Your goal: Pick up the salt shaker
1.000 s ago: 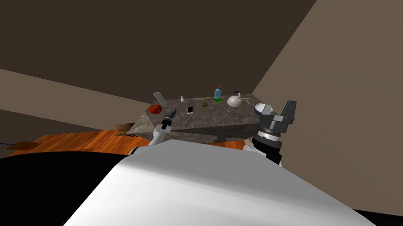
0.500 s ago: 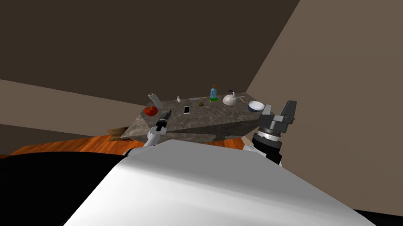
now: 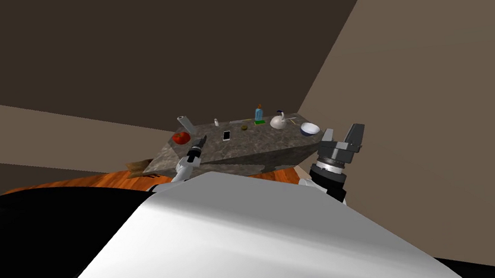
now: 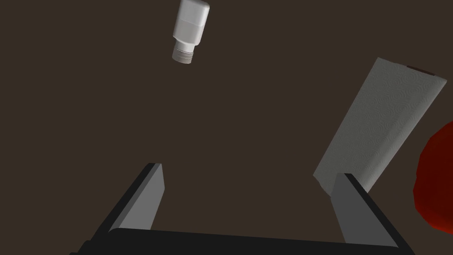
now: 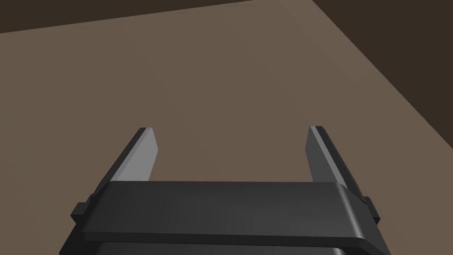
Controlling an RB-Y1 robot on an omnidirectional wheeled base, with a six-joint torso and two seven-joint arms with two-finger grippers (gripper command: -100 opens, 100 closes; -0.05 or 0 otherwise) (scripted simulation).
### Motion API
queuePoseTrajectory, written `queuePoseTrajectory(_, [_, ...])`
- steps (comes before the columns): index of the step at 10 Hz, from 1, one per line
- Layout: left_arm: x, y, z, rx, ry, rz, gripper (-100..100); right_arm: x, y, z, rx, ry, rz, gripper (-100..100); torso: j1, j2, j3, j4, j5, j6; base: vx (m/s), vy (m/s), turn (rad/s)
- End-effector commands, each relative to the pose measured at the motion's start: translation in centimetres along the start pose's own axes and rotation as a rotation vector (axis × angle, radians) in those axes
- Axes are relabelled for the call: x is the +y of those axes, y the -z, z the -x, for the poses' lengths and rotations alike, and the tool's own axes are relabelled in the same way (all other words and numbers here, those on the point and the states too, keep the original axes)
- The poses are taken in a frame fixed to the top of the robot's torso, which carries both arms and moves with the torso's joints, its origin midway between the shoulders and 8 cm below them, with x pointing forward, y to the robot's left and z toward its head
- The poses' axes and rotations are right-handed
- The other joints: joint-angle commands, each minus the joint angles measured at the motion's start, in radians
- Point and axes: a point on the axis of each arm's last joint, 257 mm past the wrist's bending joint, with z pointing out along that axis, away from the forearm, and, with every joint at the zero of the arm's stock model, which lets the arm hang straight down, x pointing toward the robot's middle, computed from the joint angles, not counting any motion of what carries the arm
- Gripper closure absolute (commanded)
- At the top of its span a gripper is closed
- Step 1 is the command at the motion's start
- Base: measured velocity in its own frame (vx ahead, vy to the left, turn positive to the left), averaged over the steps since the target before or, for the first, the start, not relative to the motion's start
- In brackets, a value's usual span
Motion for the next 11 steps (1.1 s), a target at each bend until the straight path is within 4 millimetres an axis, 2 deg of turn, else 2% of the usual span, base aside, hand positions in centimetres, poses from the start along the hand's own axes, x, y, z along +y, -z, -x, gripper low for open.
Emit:
queuePoseTrajectory(1, [0.0,0.0,0.0,0.000,0.000,0.000,-100,0.0,0.0,0.0,0.000,0.000,0.000,0,0.000,0.000,0.000,0.000,0.000,0.000,-0.002,-0.013,-0.039])
queuePoseTrajectory(2, [0.0,0.0,0.0,0.000,0.000,0.000,-100,0.0,0.0,0.0,0.000,0.000,0.000,0,0.001,0.000,0.000,0.000,0.000,0.000,0.000,0.000,0.000])
queuePoseTrajectory(3, [0.0,0.0,0.0,0.000,0.000,0.000,100,0.0,0.0,0.0,0.000,0.000,0.000,0,0.001,0.000,0.000,0.000,0.000,0.000,0.000,0.000,0.000])
queuePoseTrajectory(7, [0.0,0.0,0.0,0.000,0.000,0.000,100,0.0,0.0,0.0,0.000,0.000,0.000,0,0.002,0.000,0.000,0.000,0.000,0.000,0.000,0.000,0.000])
queuePoseTrajectory(9, [0.6,-0.1,0.0,0.016,-0.011,0.006,-100,0.0,0.0,0.0,0.000,0.000,0.000,0,0.002,0.000,0.000,0.000,0.000,0.000,-0.045,-0.030,-0.049])
queuePoseTrajectory(11, [2.0,-0.4,0.1,0.050,-0.034,0.022,-100,0.0,0.0,0.0,0.000,0.000,0.000,0,-0.006,0.009,0.005,0.002,-0.001,0.000,-0.176,-0.147,-0.173])
